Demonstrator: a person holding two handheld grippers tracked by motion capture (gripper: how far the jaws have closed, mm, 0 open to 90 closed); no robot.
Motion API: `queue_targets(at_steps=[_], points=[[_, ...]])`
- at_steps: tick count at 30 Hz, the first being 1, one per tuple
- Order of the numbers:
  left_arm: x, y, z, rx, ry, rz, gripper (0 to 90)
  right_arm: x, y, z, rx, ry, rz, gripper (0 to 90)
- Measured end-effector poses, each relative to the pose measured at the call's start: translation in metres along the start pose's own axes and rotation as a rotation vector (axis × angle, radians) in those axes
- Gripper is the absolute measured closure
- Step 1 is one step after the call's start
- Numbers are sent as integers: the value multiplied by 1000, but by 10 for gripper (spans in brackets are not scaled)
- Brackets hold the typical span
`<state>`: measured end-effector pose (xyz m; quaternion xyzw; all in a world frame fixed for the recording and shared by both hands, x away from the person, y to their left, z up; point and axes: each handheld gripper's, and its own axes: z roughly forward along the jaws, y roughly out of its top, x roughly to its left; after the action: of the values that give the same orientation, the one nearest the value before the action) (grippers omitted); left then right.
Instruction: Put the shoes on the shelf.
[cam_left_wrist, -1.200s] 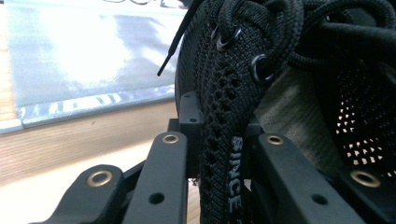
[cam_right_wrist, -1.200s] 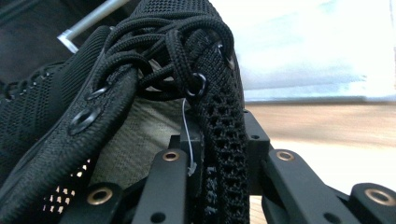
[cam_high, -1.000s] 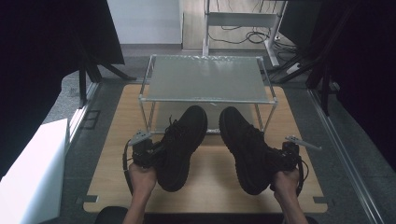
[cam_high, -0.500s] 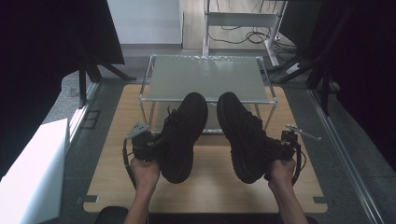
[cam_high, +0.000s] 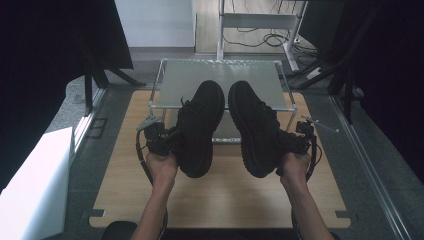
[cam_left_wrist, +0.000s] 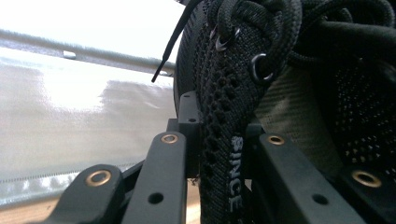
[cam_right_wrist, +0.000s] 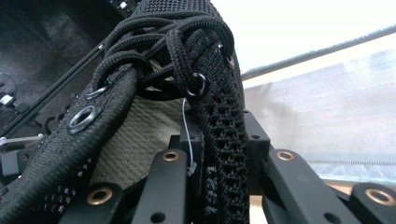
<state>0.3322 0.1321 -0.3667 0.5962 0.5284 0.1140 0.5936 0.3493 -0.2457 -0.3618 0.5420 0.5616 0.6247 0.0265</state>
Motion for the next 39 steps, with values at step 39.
queue_targets(at_steps=[39], points=[[3, 93, 86, 25, 208, -78, 775, 4, 75, 83, -21, -196, 60, 764]])
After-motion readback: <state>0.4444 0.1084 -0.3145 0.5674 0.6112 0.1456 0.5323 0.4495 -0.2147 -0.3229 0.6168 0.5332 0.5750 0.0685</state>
